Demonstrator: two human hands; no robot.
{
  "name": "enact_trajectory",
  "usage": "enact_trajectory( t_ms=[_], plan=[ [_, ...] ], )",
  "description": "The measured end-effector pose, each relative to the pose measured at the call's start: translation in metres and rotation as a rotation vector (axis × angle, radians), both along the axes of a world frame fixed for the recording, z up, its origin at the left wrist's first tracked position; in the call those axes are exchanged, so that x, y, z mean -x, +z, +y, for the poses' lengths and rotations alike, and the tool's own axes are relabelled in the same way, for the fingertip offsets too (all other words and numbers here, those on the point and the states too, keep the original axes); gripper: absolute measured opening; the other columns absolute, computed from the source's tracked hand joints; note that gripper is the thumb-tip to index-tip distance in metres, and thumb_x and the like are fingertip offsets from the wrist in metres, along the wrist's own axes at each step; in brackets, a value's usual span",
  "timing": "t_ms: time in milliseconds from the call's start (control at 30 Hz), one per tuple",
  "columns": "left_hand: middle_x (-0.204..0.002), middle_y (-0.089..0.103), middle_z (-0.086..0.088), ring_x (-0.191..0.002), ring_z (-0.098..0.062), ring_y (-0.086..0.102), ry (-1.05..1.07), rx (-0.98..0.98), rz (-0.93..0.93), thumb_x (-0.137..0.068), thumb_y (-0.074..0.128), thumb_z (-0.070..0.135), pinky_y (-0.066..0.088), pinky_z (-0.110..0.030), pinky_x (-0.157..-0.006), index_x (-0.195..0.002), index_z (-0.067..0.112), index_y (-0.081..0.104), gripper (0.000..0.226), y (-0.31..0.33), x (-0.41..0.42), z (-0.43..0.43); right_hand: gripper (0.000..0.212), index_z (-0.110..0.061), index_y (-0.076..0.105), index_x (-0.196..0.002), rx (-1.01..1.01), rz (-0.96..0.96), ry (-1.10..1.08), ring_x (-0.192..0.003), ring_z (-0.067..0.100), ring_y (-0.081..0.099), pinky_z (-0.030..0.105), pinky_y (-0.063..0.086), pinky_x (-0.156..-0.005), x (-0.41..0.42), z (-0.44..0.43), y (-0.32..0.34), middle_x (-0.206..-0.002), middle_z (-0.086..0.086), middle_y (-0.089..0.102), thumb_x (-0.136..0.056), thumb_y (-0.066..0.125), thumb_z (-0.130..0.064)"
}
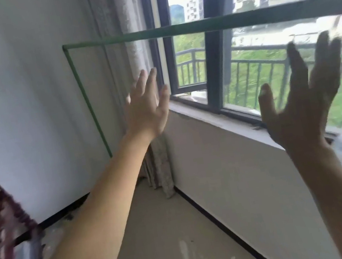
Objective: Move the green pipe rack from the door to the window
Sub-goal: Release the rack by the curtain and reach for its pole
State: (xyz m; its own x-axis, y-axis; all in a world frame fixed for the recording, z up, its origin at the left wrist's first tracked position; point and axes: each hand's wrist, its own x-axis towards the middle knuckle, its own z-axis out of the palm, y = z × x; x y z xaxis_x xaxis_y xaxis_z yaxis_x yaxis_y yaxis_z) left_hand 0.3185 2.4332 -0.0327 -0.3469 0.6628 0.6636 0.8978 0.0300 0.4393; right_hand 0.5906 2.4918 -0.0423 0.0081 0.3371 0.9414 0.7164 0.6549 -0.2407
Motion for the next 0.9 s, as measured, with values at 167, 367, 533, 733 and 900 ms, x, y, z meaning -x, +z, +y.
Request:
enact_trajectory(
  t_ms=[167,367,533,733,900],
  plan=[
    [-0.155,0.043,-0.006,-0.145,-0.018,0.037,0.112,-0.023,-0.224,-0.101,0.038,0.044,0.031,-0.044,-0.121,-0.149,0.018,0.040,0.054,-0.075,0.097,-0.011,0.048,-0.011,0.047,-0.140,0.399,0.063,0.419,-0.143,0.031,0.036,0.050,0.034,-0.115,0.129,0.050,-0.087,-0.154,0.018,0.040,-0.096,0.050,-0.032],
    [-0.142,0.056,-0.005,-0.123,0.001,0.055,0.331,-0.050,-0.759,-0.104,0.050,0.015,0.041,-0.026,-0.112,-0.140,0.019,0.050,0.036,-0.169,0.195,-0.080,0.037,-0.030,0.057,-0.130,1.024,0.141,0.754,-0.129,0.008,0.053,0.028,0.050,-0.099,0.254,0.060,-0.181,-0.137,-0.001,0.059,-0.094,0.058,-0.033],
    [-0.133,0.061,-0.019,-0.113,-0.009,0.060,0.557,-0.008,-0.916,-0.099,0.052,0.002,0.039,0.009,-0.083,-0.135,0.011,0.054,0.037,-0.242,0.282,-0.126,0.032,-0.035,0.061,-0.123,1.392,0.039,0.790,-0.107,-0.011,0.061,0.020,0.049,-0.091,0.345,0.071,-0.238,-0.126,-0.008,0.067,-0.092,0.062,-0.027],
    [-0.130,0.062,-0.023,-0.099,0.012,0.064,0.666,0.088,-1.088,-0.096,0.056,-0.005,0.041,0.008,-0.075,-0.116,0.033,0.056,0.043,-0.311,0.415,-0.106,0.033,-0.034,0.060,-0.122,1.487,-0.062,0.685,-0.105,-0.007,0.063,0.033,0.049,-0.098,0.502,0.123,-0.270,-0.124,-0.003,0.068,-0.091,0.065,-0.025],
    [-0.136,0.060,-0.010,-0.121,-0.019,0.057,0.525,0.203,-0.944,-0.099,0.055,0.013,0.041,-0.029,-0.099,-0.141,0.013,0.048,0.042,-0.279,0.569,-0.044,0.037,-0.028,0.057,-0.129,1.358,-0.034,0.673,-0.114,0.006,0.062,0.026,0.047,-0.090,0.622,0.181,-0.233,-0.123,-0.006,0.067,-0.093,0.062,-0.026]
  ],
)
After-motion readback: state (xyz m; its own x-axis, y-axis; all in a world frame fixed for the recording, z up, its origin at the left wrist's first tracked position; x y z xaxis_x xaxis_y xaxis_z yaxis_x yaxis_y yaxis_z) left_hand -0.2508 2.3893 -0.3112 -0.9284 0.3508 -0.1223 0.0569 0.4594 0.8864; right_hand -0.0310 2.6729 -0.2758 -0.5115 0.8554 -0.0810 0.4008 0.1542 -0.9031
